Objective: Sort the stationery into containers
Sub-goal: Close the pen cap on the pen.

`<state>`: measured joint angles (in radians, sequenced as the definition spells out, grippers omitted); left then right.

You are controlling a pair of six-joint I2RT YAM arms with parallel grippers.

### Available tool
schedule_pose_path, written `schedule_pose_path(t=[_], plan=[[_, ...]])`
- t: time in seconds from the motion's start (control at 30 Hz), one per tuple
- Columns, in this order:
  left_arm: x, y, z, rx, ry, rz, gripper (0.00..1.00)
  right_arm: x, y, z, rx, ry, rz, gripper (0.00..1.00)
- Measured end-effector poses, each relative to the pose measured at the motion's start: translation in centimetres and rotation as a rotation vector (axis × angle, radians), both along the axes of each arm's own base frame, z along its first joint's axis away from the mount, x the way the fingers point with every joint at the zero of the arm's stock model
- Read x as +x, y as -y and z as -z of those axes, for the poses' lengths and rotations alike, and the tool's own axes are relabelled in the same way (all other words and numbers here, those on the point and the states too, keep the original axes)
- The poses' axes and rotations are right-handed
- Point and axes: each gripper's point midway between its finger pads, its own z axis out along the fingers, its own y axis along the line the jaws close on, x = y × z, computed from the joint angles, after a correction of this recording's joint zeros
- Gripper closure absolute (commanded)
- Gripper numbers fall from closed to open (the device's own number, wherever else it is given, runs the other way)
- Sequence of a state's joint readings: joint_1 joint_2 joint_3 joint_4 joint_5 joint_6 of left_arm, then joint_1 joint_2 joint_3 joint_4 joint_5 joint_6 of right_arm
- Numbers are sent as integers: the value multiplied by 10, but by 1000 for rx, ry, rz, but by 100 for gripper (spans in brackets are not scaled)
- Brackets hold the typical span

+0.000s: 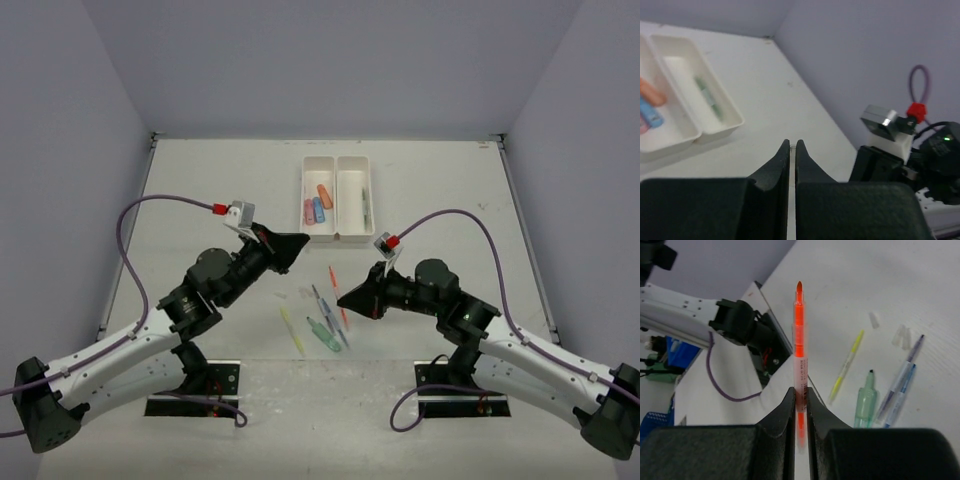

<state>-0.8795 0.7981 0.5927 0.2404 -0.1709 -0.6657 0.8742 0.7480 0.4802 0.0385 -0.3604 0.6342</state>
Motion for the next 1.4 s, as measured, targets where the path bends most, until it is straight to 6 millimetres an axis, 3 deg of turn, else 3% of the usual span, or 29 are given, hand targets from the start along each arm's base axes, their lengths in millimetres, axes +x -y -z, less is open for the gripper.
schedule_pose_path(t=[0.1,0.2,0.37,0.57,0.73,1.17,1.4], plan=[[-15,20,-37,-101,120,140,100,-10,-4,-25,103,33,-56,100],[-27,35,-57,-163,199,244,100,-17,-7,-43,166,66,-95,100],[-38,46,-68,-205,249,331,100,-21,-9,-49,183,79,-112,100],[-44,42,-79,-241,279,343,100,-18,-5,-58,207,106,-74,100],[-46,40,-79,-270,265,341,100,-18,-3,-62,217,122,-68,100],[-38,52,-58,-271,169,351,100,-15,3,-73,223,171,-39,100],[-39,53,-60,-291,155,364,100,-11,6,-76,210,184,-12,100]])
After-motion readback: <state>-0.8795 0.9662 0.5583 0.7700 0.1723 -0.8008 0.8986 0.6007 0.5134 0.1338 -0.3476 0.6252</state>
